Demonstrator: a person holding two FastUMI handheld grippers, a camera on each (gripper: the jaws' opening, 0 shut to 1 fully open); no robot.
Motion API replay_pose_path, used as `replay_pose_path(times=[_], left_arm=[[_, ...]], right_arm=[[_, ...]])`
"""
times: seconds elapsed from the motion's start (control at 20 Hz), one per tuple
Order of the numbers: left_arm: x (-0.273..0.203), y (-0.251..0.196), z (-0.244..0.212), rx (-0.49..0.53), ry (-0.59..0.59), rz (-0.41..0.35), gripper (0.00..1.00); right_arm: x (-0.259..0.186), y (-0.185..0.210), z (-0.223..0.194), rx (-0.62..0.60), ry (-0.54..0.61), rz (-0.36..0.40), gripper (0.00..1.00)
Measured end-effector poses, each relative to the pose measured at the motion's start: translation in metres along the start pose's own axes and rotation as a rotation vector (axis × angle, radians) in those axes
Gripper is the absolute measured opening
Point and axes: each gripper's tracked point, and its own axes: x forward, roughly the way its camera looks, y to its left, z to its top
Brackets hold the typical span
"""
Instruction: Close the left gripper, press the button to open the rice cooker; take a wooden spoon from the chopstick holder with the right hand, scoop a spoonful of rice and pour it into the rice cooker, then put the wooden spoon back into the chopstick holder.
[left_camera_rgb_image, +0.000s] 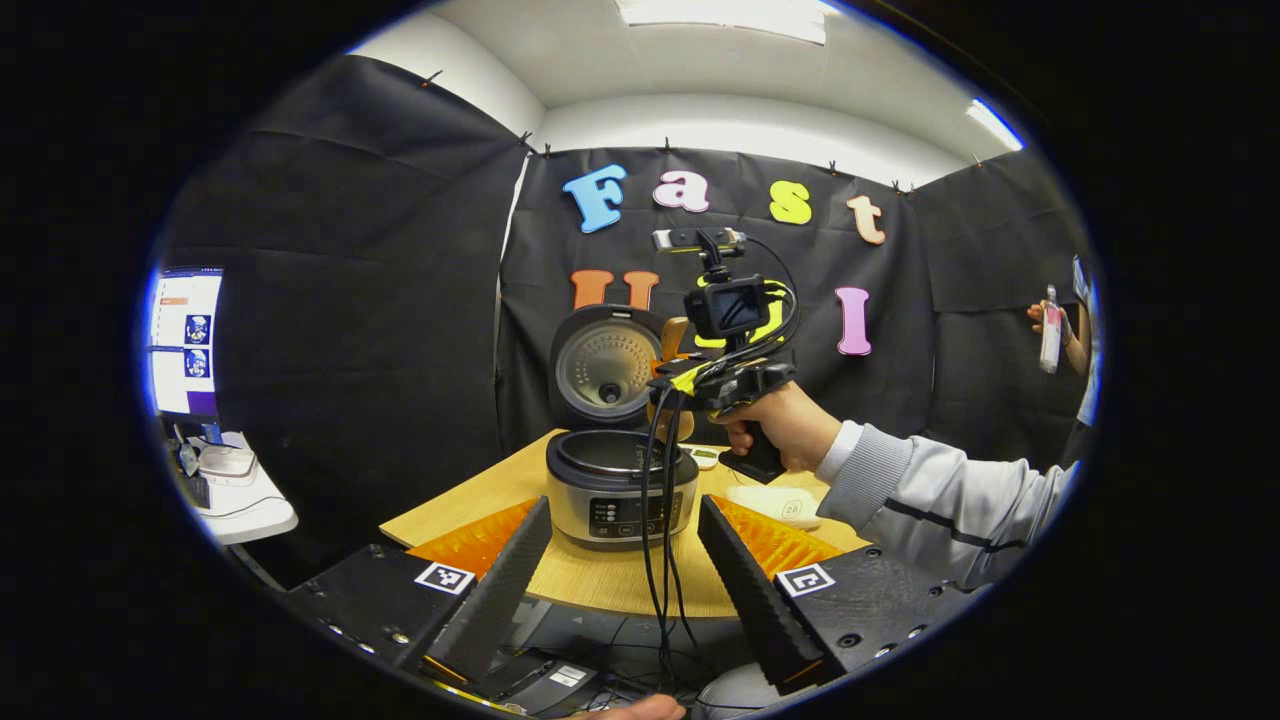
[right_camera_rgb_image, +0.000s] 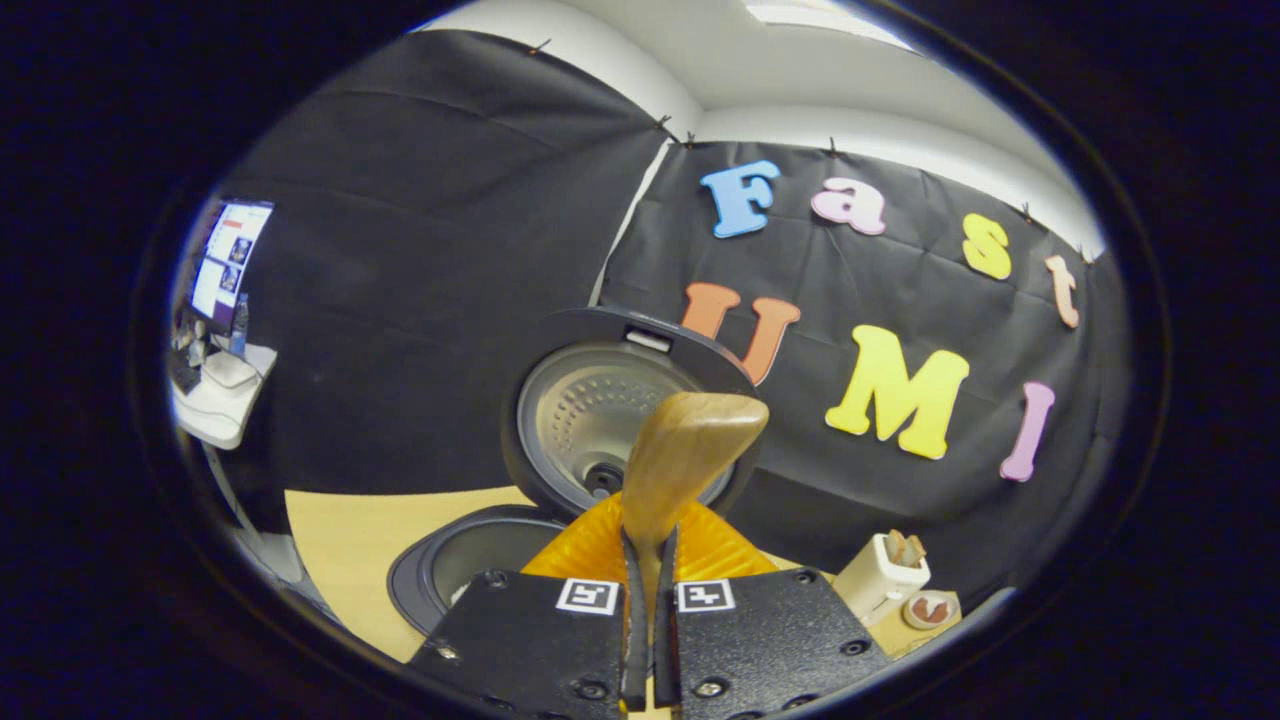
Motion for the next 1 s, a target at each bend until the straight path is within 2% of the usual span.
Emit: replay_pose_path(times=[0.2, 0.35, 0.7, 1.0], left_arm=[[0.001, -0.006, 0.002, -0.013, -0.010, -0.012, 0.94], [0.007, -0.012, 0.003, -0.019, -0.010, -0.017, 0.94], [0.021, -0.049, 0.013, -0.013, -0.020, -0.054, 0.94], [0.037, -0.093, 0.026, -0.010, -0.037, -0.089, 0.94]], right_arm=[[-0.008, -0.009, 0.003, 0.038, 0.008, -0.009, 0.08], [-0.020, -0.039, 0.006, 0.091, 0.003, -0.041, 0.08], [-0.069, -0.149, -0.005, 0.194, 0.009, -0.167, 0.08], [-0.125, -0.250, -0.035, 0.276, 0.036, -0.264, 0.08]])
